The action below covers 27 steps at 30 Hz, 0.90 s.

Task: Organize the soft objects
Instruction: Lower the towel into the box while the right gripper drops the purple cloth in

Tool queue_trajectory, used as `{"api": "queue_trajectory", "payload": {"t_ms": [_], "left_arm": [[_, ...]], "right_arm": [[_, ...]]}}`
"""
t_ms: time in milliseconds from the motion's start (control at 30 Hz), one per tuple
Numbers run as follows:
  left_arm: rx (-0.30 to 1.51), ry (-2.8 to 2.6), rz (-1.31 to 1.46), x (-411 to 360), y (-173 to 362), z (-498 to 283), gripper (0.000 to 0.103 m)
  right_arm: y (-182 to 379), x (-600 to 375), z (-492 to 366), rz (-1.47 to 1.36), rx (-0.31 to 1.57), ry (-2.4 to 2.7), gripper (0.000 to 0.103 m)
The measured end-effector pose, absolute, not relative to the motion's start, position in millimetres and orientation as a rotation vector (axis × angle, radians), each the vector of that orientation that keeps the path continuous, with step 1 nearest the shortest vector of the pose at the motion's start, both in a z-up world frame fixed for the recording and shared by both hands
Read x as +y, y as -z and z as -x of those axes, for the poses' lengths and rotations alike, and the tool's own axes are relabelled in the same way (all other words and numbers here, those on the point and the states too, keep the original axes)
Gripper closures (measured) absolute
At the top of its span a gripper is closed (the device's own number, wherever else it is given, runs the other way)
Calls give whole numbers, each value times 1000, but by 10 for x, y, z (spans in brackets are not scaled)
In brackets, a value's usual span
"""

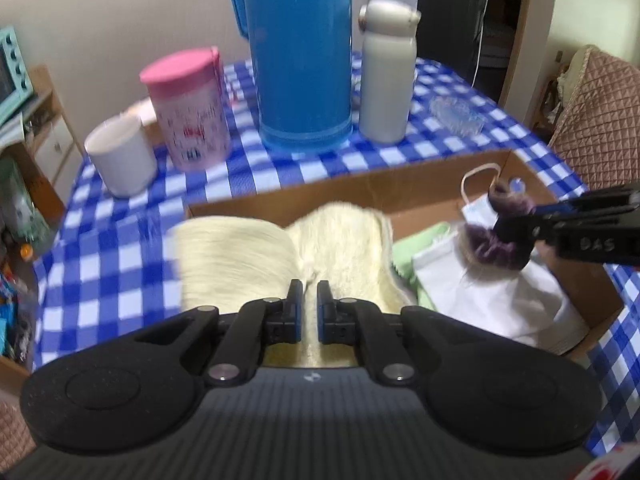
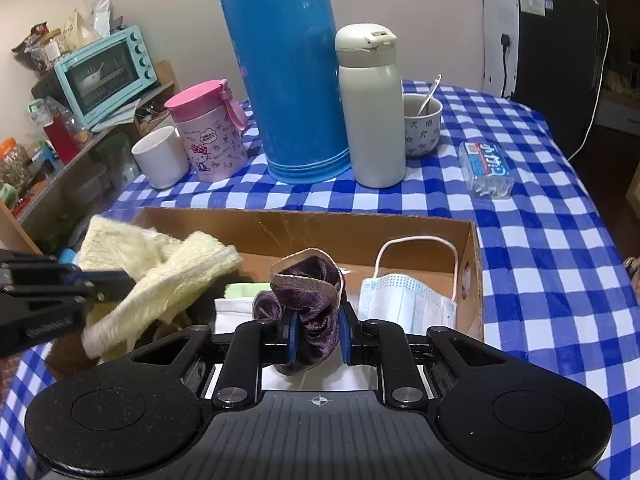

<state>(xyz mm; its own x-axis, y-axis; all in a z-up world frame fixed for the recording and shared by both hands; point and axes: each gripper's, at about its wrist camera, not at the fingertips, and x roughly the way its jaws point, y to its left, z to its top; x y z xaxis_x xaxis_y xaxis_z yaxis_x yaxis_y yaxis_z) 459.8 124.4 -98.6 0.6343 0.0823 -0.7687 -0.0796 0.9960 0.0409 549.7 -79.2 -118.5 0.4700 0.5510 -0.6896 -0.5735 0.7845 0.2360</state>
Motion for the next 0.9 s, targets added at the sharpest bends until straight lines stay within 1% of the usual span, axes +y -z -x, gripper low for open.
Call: {"api": "queue_trajectory", "payload": {"t_ms": [67, 100, 133, 167, 200, 267, 367, 433, 567, 700, 867, 900], "left_arm": [[900, -93, -7, 1229, 1070, -4626, 99], [907, -99, -9, 1228, 1101, -4632, 99], [907, -105, -7, 1229, 1118, -4628, 99], [902, -108, 1, 1233, 1118, -4619, 99], [899, -111, 11, 1240, 1109, -4608, 99], [892, -122, 19, 1233, 1072, -4593, 98], [854, -137, 6, 1192, 973, -4498, 96], [836, -142, 6, 1172, 922, -4413, 90], [820, -149, 23, 1160, 848, -4269, 88], [802, -159, 31, 1153, 760, -4128, 81], [760, -226, 16, 1277, 664, -4048, 78], [761, -251, 23, 1344, 664, -4068, 76]], "right_arm": [[1201, -772, -5502, 48, 828, -676, 83], [1208, -762, -5504, 57, 826, -674, 76], [1211, -751, -5498, 69, 821, -675, 63], [1210, -743, -5485, 83, 811, -668, 56], [1203, -742, -5464, 94, 791, -665, 43], [1184, -746, -5422, 112, 753, -671, 38], [1147, -760, -5387, 114, 742, -678, 37], [1118, -797, -5364, 93, 740, -688, 37], [1077, -850, -5295, 82, 748, -690, 37], [1057, -939, -5203, 57, 768, -683, 37], [1033, -1074, -5091, 27, 784, -673, 37], [1030, -1101, -5077, 21, 784, -669, 37]]}}
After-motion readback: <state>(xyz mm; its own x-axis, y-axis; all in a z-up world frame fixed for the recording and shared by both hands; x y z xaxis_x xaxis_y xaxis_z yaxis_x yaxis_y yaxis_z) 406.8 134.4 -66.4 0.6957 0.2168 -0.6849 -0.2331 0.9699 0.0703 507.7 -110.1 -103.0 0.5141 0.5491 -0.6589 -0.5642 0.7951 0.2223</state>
